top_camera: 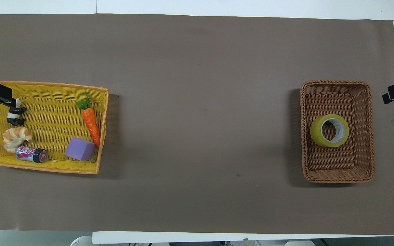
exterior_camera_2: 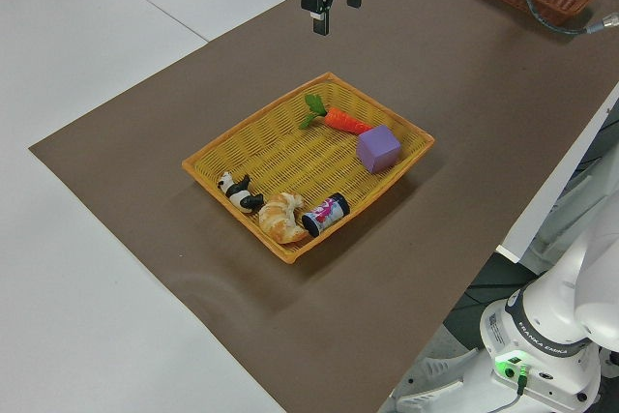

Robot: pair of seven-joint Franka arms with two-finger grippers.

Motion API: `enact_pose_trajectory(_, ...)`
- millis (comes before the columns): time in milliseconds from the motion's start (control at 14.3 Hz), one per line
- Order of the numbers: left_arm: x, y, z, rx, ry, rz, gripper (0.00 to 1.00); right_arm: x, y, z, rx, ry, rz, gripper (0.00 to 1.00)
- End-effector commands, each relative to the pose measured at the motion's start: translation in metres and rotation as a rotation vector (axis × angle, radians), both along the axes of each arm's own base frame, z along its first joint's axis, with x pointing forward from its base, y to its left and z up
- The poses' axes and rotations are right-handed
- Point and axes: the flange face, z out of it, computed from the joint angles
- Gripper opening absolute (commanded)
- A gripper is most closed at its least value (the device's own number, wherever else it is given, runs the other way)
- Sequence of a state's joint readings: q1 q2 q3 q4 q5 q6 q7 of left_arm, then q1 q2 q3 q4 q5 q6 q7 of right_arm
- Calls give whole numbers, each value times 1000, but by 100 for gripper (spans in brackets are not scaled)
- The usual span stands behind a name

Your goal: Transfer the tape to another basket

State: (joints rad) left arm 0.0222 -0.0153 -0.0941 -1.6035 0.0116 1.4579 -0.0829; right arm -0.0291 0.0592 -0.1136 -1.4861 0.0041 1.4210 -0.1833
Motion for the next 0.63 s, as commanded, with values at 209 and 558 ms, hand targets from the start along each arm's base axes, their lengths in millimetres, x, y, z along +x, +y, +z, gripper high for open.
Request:
enact_pose_trajectory(209, -8, 2, 2, -4, -7, 3, 100, -14, -9, 8, -7, 15, -38, 99)
enact_pose_trajectory(558, -8, 2, 2, -4, -7, 3, 100, -16, -12, 4, -16, -1, -43, 99)
